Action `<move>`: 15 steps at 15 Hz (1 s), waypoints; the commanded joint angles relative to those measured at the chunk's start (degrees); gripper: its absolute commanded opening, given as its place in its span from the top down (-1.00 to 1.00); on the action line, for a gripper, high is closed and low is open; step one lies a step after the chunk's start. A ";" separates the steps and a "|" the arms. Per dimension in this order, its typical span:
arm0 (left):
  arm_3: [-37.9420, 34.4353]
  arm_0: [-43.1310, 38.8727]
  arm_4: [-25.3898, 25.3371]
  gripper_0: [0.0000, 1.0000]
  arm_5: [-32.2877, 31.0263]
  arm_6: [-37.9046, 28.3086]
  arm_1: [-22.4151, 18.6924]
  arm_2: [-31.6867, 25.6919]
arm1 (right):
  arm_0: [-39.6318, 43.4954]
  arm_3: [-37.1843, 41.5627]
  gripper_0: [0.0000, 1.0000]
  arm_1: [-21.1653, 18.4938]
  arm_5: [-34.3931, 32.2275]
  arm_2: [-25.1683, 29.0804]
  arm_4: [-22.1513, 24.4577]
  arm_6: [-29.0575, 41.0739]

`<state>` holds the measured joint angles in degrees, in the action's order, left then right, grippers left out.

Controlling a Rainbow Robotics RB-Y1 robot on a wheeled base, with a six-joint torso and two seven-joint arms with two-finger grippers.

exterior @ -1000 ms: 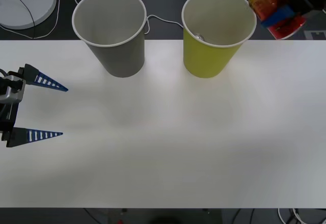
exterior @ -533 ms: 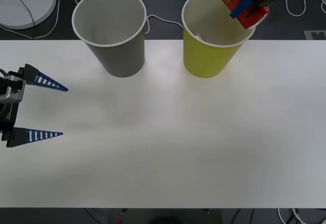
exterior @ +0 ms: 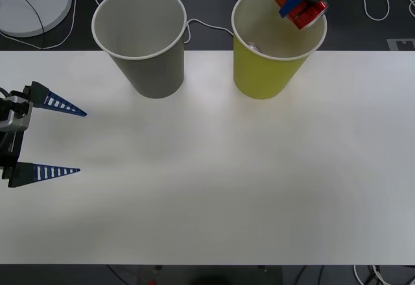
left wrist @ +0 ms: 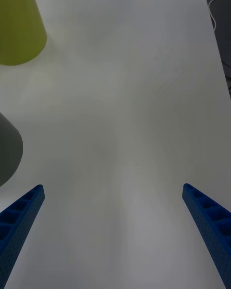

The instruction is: Put the can into the green bin and the plastic bottle into the gray bin

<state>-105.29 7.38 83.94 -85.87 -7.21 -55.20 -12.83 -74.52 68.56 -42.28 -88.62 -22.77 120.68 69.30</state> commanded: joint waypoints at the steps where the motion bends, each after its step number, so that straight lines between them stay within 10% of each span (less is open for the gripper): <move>1: 0.00 0.00 0.00 -1.00 0.00 0.00 0.00 0.00 | -0.01 -0.09 0.11 0.01 0.38 0.01 0.08 -1.71; 2: 0.00 0.00 0.00 -1.00 0.00 0.00 0.00 0.00 | -0.01 -0.09 -0.65 -0.08 0.38 0.01 -0.19 -2.15; 3: 0.00 0.00 0.00 -1.00 0.00 0.00 0.00 0.00 | -0.01 0.00 -0.98 -0.17 0.38 0.01 -0.45 -2.15; 15: 0.00 0.00 0.00 -1.00 0.00 0.00 0.00 0.00 | 9.48 13.00 -1.00 -13.35 -1.38 5.98 -17.33 -6.19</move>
<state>-105.29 7.38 83.94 -85.87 -7.21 -55.20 -12.83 -66.85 79.57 -54.63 -89.99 -18.22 104.35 63.35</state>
